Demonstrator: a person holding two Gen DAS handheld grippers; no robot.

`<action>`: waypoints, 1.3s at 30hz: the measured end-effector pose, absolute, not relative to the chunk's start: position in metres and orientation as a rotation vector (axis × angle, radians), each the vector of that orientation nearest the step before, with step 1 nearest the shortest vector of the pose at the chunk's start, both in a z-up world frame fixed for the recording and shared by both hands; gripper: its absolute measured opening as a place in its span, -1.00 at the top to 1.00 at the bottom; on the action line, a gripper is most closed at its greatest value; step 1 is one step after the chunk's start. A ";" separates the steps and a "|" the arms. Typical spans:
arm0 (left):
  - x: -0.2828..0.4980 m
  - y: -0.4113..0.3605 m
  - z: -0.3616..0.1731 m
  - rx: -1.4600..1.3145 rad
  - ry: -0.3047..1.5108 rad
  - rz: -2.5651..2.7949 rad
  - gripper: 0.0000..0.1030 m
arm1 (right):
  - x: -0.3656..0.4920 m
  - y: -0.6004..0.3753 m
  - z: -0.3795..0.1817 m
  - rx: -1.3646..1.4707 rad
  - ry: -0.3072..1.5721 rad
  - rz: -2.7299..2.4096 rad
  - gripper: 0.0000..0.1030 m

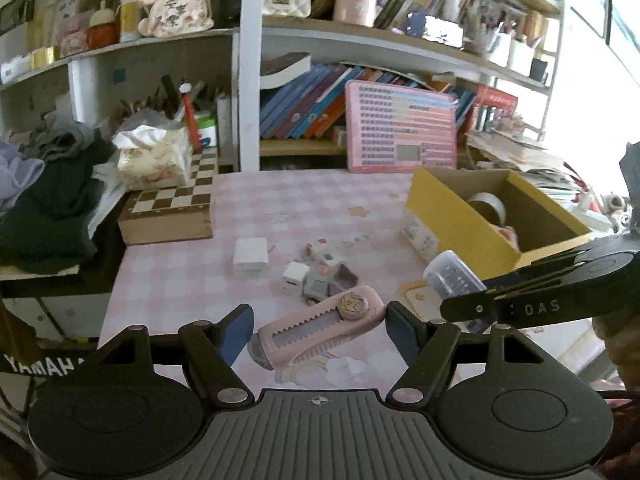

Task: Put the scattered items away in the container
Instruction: 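Carry the box cutter and tube bottle up toward the yellow box with both tools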

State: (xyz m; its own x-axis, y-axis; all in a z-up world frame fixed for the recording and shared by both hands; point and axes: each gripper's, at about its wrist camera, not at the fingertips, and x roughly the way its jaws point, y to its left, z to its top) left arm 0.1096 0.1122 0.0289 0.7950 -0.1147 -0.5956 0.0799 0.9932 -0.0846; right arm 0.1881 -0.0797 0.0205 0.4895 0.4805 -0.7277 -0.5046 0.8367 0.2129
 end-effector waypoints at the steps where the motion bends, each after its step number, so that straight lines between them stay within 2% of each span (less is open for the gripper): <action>1: 0.106 0.111 0.030 -0.057 0.641 -0.111 -0.42 | 0.183 -0.081 0.022 -0.027 0.873 0.597 0.40; 19: 0.058 0.090 0.029 -0.044 0.645 -0.249 -0.42 | 0.107 -0.106 0.024 -0.004 0.856 0.475 0.40; 39: 0.075 0.040 0.033 0.026 0.639 -0.441 -0.42 | 0.085 -0.165 0.023 0.075 0.855 0.284 0.41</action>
